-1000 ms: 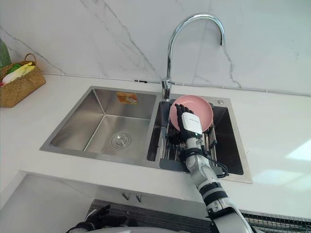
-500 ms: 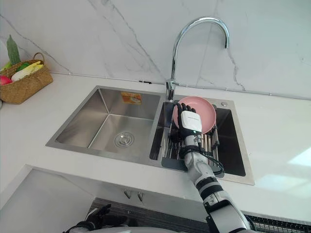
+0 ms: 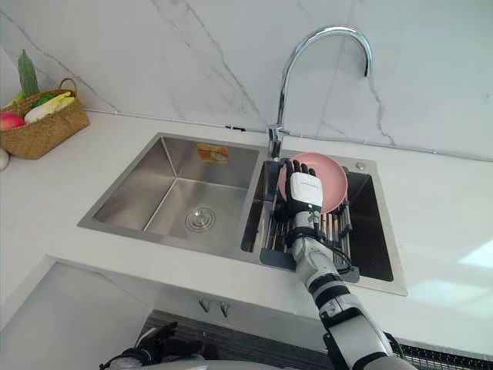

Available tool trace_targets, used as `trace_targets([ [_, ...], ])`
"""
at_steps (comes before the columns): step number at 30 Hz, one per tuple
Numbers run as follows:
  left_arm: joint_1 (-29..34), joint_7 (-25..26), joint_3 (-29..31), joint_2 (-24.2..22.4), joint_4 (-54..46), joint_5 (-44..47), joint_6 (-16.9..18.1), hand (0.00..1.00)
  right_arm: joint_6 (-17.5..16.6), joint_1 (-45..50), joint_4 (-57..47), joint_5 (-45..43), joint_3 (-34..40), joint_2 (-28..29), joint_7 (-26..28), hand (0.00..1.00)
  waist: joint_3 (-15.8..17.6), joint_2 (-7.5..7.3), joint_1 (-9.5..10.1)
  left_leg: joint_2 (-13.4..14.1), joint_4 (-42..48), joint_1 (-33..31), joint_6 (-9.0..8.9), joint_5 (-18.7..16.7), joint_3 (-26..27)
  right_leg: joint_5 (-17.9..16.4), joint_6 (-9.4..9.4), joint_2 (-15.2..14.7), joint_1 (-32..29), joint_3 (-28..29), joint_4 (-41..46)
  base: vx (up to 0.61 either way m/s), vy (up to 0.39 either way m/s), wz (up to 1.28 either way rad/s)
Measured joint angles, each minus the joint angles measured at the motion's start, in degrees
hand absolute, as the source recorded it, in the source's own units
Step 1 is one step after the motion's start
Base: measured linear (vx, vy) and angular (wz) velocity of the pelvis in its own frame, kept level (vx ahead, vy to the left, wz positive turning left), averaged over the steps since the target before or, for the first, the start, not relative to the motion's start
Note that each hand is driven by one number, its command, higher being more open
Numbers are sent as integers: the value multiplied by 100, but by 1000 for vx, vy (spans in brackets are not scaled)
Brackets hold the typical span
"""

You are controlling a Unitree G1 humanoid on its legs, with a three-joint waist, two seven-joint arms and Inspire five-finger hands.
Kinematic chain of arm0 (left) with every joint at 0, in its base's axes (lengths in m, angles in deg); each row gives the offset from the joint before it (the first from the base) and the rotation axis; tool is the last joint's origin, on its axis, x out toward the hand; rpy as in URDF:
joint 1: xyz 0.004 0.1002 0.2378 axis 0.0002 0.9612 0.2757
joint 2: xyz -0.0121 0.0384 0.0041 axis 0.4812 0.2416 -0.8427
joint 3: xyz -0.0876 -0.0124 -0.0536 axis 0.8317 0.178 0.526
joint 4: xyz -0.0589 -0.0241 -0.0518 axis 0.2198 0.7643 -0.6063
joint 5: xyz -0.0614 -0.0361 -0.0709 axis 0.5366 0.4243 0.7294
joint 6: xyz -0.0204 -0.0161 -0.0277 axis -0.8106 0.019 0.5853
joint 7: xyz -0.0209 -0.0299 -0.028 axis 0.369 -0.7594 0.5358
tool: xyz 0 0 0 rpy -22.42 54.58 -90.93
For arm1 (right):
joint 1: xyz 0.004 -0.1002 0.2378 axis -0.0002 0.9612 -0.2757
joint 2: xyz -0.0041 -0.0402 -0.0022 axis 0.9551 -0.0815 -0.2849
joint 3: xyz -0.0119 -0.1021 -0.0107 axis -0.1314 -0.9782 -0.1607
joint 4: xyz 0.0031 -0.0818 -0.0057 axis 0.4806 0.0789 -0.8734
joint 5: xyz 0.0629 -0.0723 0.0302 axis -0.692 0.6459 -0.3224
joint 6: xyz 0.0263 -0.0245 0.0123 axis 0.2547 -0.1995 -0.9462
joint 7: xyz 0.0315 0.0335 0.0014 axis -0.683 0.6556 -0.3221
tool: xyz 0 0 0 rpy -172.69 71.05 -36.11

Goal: Walk over to the sink, pick up the cup, carry it to the dishwasher, place the cup inside the dishwasher, then close the dishwasher door

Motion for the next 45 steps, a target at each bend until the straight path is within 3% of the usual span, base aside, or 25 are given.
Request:
trace_targets([
  [18, -84, -92, 0, 65, 6, -3, 16, 100, 186, -241, 259, -669, 420, -5, -110, 100, 113, -113, 63, -176, 0, -1, 95, -57, 4, -18, 128, -168, 22, 0, 22, 6, 7, 0],
  [45, -112, -107, -15, 105, -35, -7, 125, 100, -220, -237, 567, -870, 735, -119, -1320, 100, 277, -143, 47, -484, 0, 9, 257, -166, 11, 10, 320, -484, 26, 17, 98, 25, 17, 1],
])
